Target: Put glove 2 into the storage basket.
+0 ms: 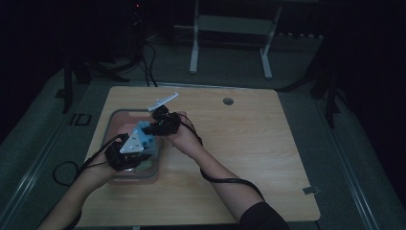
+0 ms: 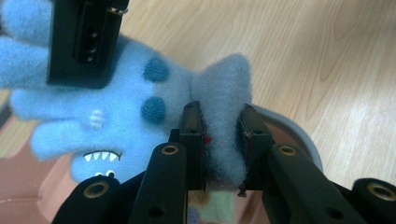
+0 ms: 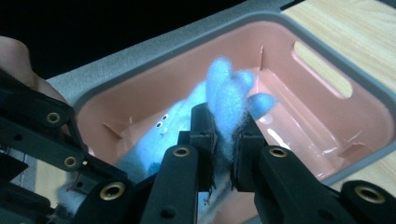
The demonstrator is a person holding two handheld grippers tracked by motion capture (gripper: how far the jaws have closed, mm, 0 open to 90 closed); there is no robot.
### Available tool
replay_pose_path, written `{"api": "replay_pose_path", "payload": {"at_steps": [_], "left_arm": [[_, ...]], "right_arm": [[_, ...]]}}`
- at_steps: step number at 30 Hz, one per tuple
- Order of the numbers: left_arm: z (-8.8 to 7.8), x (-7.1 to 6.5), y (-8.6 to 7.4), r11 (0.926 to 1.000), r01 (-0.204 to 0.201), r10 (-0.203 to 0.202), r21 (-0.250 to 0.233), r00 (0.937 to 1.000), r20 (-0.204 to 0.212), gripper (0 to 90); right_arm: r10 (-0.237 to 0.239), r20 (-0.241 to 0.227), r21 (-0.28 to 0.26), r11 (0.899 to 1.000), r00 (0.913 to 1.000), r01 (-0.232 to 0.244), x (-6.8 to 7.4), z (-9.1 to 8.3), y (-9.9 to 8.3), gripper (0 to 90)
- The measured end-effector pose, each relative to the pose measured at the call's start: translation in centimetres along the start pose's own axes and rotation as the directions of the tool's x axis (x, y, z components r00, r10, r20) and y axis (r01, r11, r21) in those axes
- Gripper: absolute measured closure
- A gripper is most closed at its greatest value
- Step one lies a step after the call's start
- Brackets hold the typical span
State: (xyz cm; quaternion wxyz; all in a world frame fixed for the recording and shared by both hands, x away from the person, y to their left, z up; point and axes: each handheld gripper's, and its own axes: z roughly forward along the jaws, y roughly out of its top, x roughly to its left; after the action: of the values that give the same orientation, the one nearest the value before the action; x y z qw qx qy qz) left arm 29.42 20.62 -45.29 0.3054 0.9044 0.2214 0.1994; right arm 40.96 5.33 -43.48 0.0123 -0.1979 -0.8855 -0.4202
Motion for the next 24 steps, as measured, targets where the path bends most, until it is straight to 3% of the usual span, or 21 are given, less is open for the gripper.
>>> {"api": "replay_pose_path", "payload": {"at_steps": [5,10,19,24], "left_arm": [[0.8,0.3,-1.2,0.9992,0.03,-0.03,0.025,0.9994,0.015,76.6],[1.3,0.2,-1.8,0.998,0.034,-0.035,0.053,0.999,0.028,76.6],[2.0,0.3,-3.1,0.9931,0.065,-0.07,0.097,0.9965,0.046,76.5],[2.6,0.7,-3.2,0.9886,0.083,-0.091,0.126,0.9942,0.057,76.3]], "right_arm": [[0.018,-0.007,0.015,1.0,0.9998,-0.018,-0.1,1.7,-0.4,82.0],[0.033,-0.013,0.044,0.999,0.9994,-0.032,-0.2,3.1,-0.9,82.0],[0.029,-0.013,0.082,0.996,0.9995,-0.028,-0.1,5.2,-1.5,81.6],[0.04,0.008,0.116,0.992,0.9992,-0.041,-0.3,6.3,-1.6,81.3]]}}
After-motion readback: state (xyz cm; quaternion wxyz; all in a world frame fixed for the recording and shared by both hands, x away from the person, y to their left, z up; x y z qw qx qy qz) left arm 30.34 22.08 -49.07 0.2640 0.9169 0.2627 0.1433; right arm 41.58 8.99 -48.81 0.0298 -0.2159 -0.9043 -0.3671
